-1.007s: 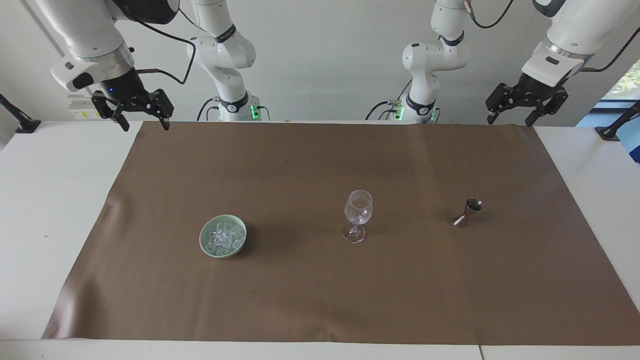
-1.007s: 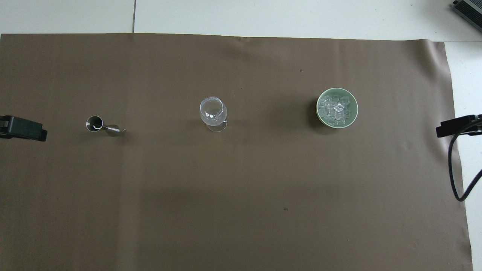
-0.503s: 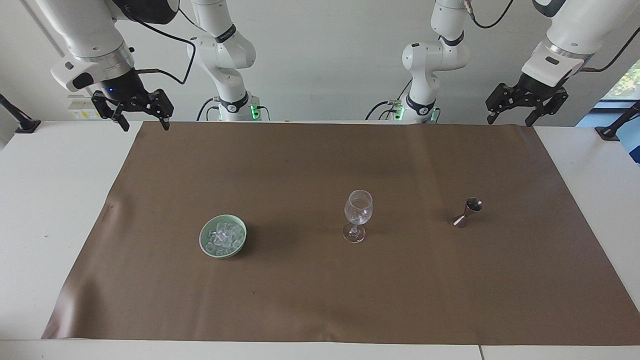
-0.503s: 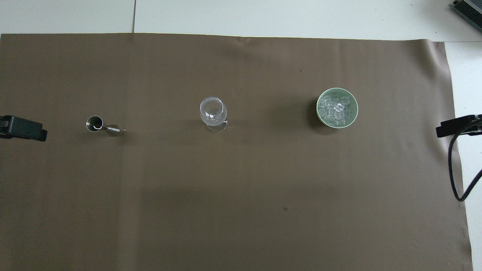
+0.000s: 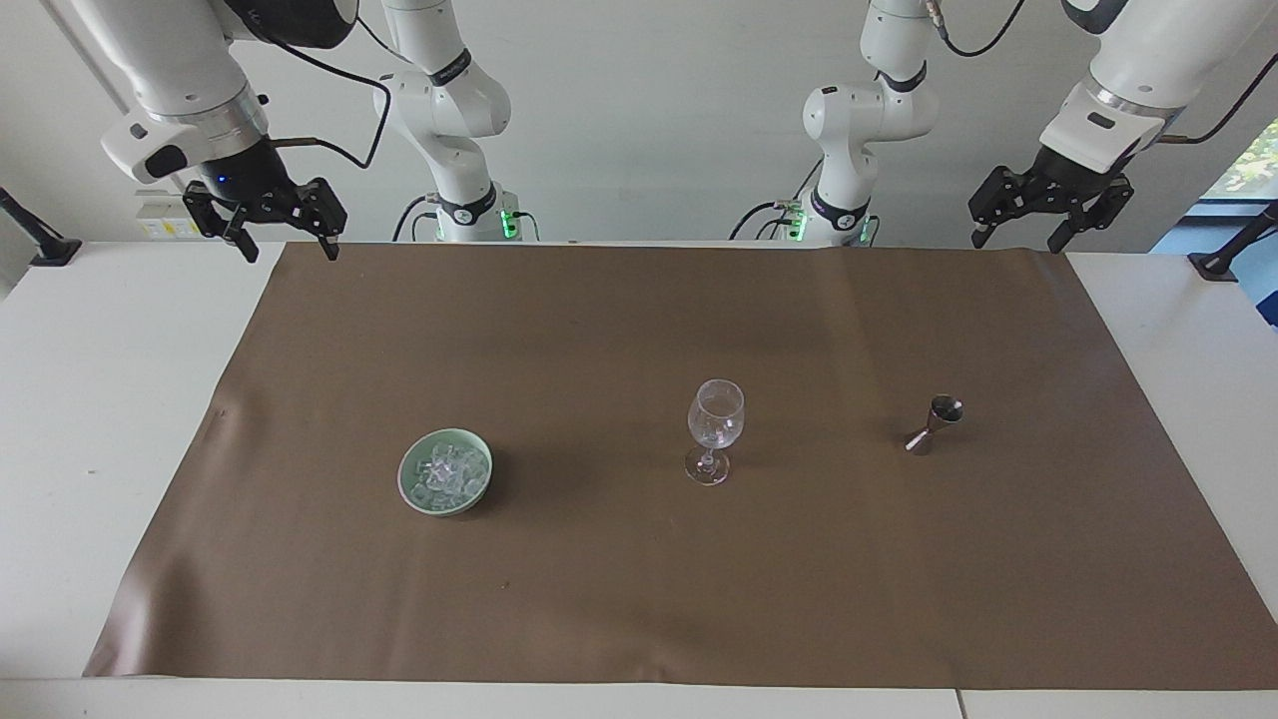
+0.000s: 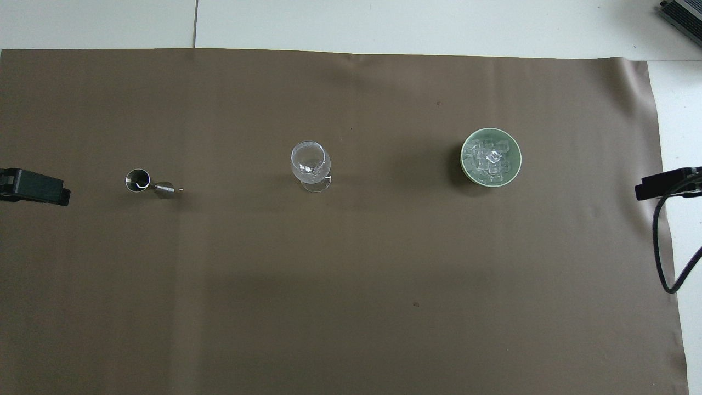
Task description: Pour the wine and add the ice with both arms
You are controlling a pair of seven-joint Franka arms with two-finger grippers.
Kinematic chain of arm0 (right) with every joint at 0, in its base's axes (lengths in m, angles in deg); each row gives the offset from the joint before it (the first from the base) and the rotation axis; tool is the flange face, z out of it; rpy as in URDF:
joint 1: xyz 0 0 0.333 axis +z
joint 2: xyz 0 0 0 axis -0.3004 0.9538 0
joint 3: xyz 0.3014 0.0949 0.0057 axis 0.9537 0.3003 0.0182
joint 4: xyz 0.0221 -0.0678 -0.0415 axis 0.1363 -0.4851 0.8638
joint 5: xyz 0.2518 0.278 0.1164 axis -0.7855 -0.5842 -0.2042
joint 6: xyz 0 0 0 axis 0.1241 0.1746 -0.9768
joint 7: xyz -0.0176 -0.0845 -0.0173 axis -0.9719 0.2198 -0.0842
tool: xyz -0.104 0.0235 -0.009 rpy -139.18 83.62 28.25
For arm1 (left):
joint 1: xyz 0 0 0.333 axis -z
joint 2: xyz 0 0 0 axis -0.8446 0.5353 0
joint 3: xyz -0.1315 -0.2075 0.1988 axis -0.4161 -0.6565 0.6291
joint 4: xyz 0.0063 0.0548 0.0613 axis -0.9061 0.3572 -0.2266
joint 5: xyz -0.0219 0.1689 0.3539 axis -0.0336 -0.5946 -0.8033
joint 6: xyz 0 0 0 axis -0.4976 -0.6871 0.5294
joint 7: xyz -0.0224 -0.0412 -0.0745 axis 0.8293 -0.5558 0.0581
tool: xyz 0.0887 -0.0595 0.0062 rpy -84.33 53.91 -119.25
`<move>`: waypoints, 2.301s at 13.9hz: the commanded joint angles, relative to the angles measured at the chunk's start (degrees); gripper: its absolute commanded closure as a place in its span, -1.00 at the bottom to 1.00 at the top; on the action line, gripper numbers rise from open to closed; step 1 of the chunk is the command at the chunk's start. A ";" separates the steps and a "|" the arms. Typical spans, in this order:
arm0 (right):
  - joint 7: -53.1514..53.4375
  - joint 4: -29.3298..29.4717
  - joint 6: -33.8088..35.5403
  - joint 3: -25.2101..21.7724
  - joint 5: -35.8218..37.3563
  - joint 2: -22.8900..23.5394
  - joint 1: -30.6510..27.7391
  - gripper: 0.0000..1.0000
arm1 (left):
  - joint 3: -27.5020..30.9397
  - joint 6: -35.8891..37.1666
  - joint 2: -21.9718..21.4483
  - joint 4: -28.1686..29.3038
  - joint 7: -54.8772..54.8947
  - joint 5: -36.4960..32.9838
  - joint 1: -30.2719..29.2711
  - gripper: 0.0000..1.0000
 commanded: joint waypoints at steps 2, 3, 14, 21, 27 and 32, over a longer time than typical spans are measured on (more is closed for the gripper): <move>0.76 -1.00 0.22 0.17 -0.97 -0.98 -0.27 -1.00 | 0.81 -1.33 -1.04 0.97 -1.10 0.59 1.13 -1.00; 0.76 -1.00 0.22 0.17 -0.97 -0.98 -0.36 -1.00 | 0.81 -2.03 -1.22 1.58 -1.19 0.59 0.87 -1.00; 0.76 -1.00 0.22 0.17 -0.97 -0.98 -0.36 -1.00 | 0.98 -5.55 -0.35 11.77 -3.82 3.13 -6.33 -1.00; 0.67 -1.00 0.22 0.17 -0.97 -0.98 -0.36 -1.00 | 0.98 -5.46 2.73 15.47 -16.18 4.62 -11.35 -1.00; 0.76 -1.00 0.22 0.17 -0.97 -0.98 -0.36 -1.00 | 0.98 -5.64 8.08 15.83 -30.19 12.44 -15.21 -1.00; 0.76 -1.00 0.22 0.17 -0.97 -0.98 -0.27 -1.00 | 0.98 -6.69 13.45 15.65 -38.70 20.97 -19.34 -1.00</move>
